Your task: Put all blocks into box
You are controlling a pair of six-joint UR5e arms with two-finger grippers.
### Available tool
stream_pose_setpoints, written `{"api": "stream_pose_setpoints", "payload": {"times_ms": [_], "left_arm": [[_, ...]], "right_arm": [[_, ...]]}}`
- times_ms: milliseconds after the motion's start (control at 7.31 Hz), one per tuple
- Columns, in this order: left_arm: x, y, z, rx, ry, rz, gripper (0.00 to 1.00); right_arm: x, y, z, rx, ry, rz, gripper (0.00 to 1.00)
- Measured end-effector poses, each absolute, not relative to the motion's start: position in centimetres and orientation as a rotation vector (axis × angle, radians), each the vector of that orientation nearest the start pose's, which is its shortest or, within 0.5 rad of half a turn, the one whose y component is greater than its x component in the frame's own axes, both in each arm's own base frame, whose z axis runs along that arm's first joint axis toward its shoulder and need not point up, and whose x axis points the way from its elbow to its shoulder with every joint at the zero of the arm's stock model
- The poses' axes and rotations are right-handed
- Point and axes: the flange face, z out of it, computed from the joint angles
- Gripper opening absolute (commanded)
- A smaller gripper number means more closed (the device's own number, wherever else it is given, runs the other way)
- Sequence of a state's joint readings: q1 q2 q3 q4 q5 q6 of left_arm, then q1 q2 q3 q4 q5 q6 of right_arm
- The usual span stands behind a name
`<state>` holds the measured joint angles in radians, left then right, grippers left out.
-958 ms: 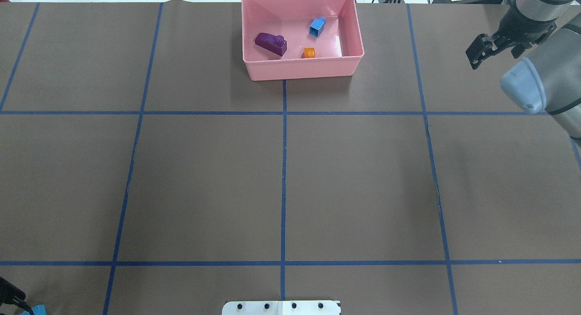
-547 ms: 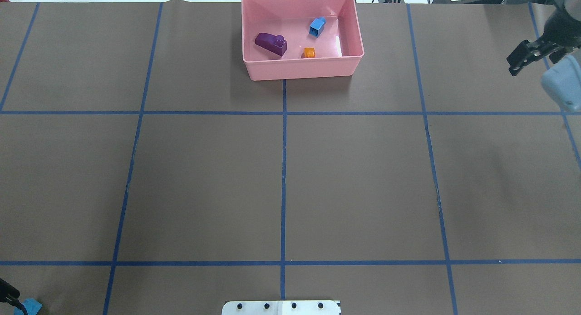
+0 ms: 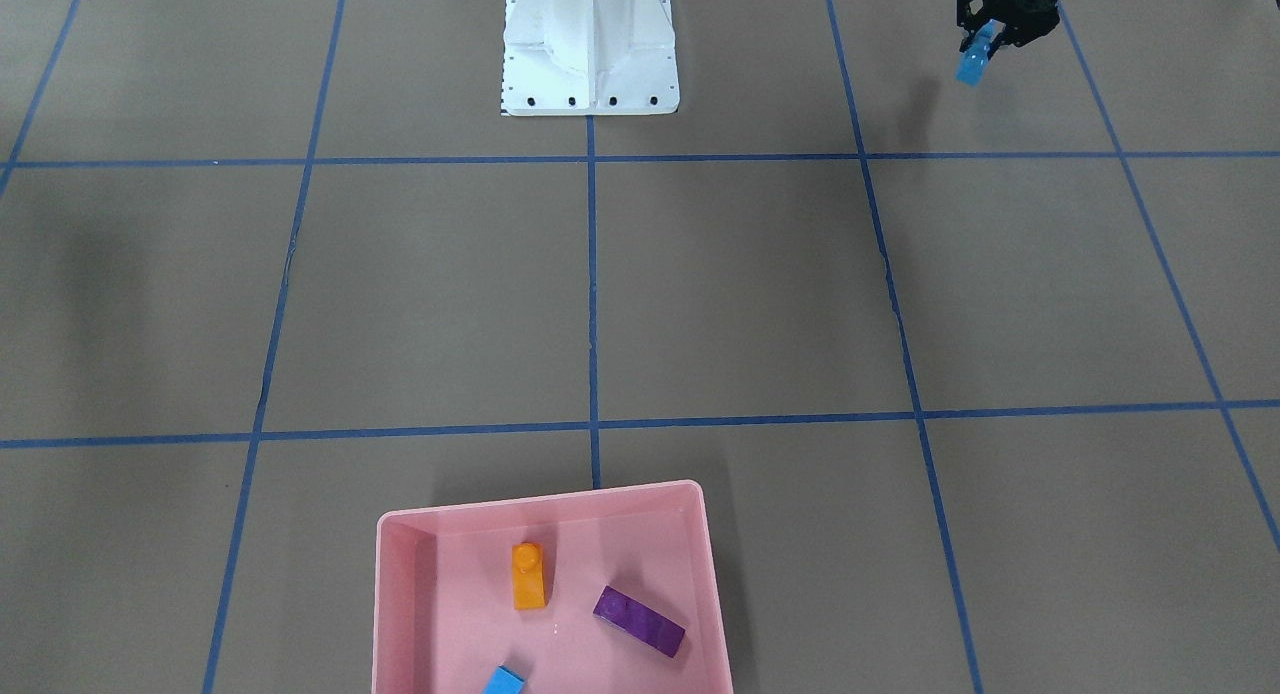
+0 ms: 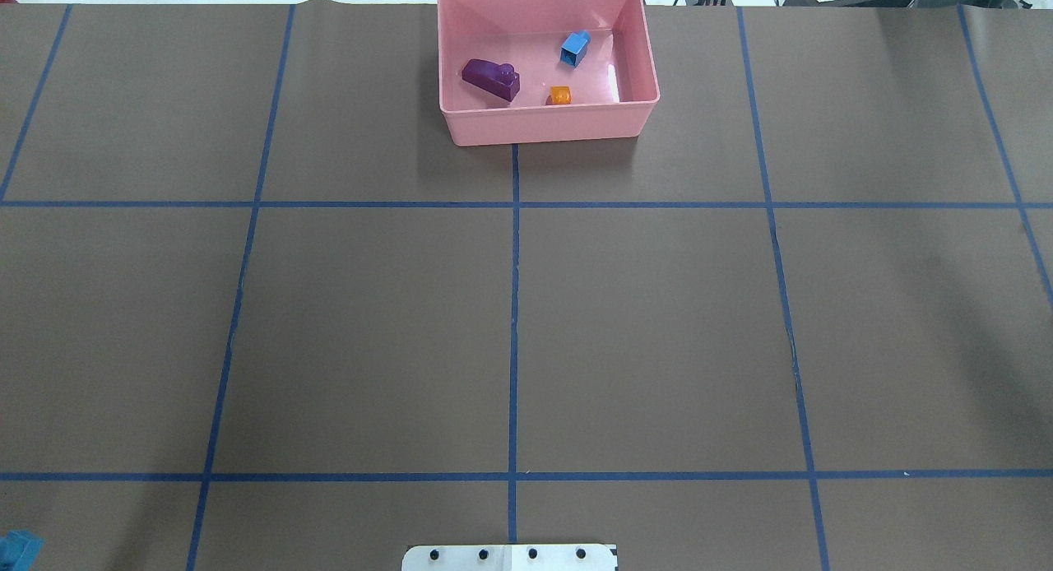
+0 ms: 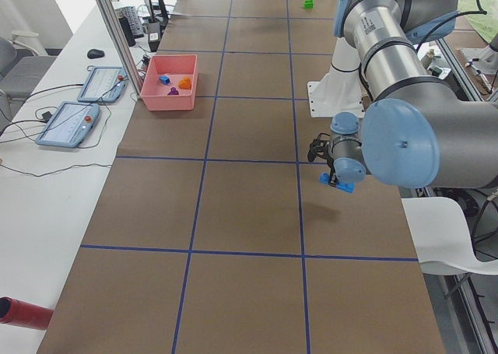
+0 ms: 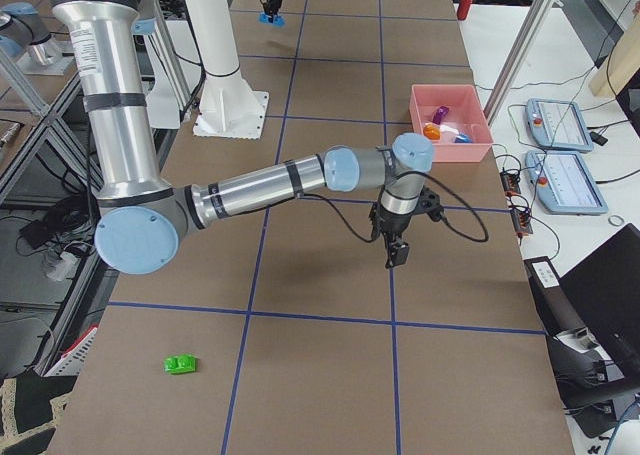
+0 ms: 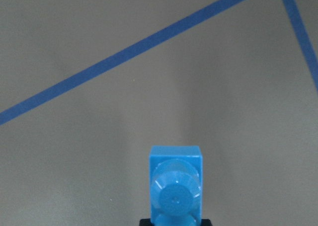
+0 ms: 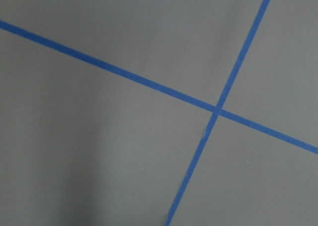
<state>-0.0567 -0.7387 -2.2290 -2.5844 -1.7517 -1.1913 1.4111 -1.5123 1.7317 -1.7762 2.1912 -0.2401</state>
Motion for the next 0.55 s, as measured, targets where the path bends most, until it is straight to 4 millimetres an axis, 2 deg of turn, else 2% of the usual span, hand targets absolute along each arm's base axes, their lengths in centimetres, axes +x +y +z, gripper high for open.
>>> {"api": "stream_pose_setpoints", "payload": {"times_ms": [274, 410, 547], "left_arm": [[19.2, -14.6, 49.0, -0.057, 0.941, 0.306, 0.00], [19.5, -15.7, 48.1, -0.050, 0.987, 0.284, 0.00], [20.0, -17.8, 46.7, -0.027, 1.039, 0.245, 0.00]], "right_arm": [[1.4, -44.2, 64.9, 0.063, -0.667, -0.393, 1.00], [1.8, -40.6, 67.3, 0.064, -0.699, -0.381, 1.00], [2.1, -36.9, 69.6, 0.045, -0.728, -0.367, 1.00]]}}
